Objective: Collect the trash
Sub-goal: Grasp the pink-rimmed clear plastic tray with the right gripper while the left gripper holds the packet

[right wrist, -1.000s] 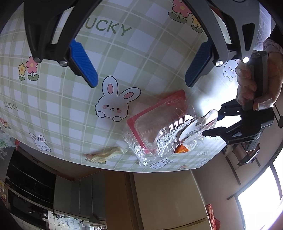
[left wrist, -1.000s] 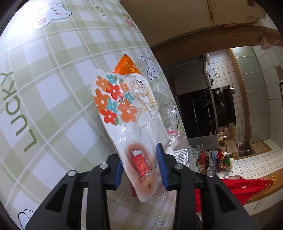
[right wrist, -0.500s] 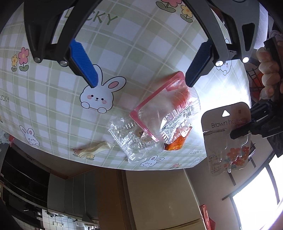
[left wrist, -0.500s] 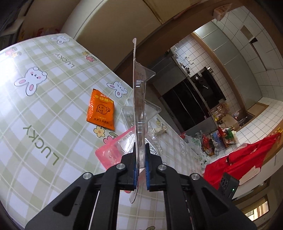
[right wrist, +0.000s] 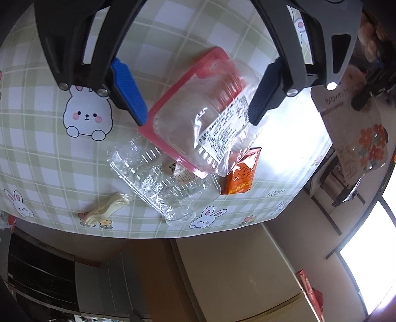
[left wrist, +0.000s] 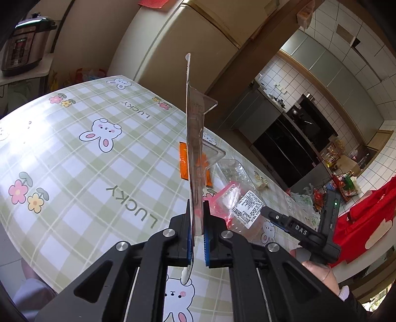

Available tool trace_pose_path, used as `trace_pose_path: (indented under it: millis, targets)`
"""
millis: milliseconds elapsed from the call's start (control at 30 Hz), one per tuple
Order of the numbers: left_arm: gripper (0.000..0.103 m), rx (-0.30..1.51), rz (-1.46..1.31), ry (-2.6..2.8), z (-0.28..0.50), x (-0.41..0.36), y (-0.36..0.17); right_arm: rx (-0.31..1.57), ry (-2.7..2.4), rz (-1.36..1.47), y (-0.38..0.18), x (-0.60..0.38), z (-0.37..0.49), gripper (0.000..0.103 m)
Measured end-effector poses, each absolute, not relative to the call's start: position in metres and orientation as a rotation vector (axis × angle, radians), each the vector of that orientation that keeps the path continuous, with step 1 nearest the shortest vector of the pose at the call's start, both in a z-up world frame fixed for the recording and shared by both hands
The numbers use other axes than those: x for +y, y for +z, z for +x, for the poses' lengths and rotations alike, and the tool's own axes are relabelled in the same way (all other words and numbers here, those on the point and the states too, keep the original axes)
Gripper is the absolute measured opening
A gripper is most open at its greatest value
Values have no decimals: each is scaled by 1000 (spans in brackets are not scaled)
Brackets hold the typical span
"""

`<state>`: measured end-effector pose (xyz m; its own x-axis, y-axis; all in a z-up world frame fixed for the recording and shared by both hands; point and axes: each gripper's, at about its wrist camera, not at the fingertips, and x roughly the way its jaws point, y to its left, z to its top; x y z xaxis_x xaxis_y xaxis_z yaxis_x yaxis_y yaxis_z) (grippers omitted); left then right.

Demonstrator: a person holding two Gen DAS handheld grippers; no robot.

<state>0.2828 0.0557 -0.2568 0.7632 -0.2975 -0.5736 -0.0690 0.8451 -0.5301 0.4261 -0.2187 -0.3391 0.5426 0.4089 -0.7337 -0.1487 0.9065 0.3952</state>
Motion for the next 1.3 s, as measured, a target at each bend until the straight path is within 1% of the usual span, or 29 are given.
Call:
trace_pose_path:
  millis: [67,167,500,567,633,800,867,1300]
  targets:
    - [7,701,-564,-124,278,60,-259,950,287,328,-343,-213,433,76]
    - [7,702,-573,-121,274,64,-262,957,195,355,-348,-207,440,73]
    - [7,692,-581,-133,267,62,-265,951,80,358,-352,-192,452,74]
    - [7,698,-590,-134,267,63,-268,937,96,351,-348,-192,451,69]
    - [7,700,-594,-134,267,63,-269,905,120,348,-342,-194,447,59]
    - [7,693,-591,-128,265,64,-266,854,175,320,-327,-195,434,50]
    - [7,690,-586,-127,264,61,-264,835,198,309,-321,-194,427,45]
    - [7,687,-560,-124,248,62,-254,799,273,317,-295,-200,390,44]
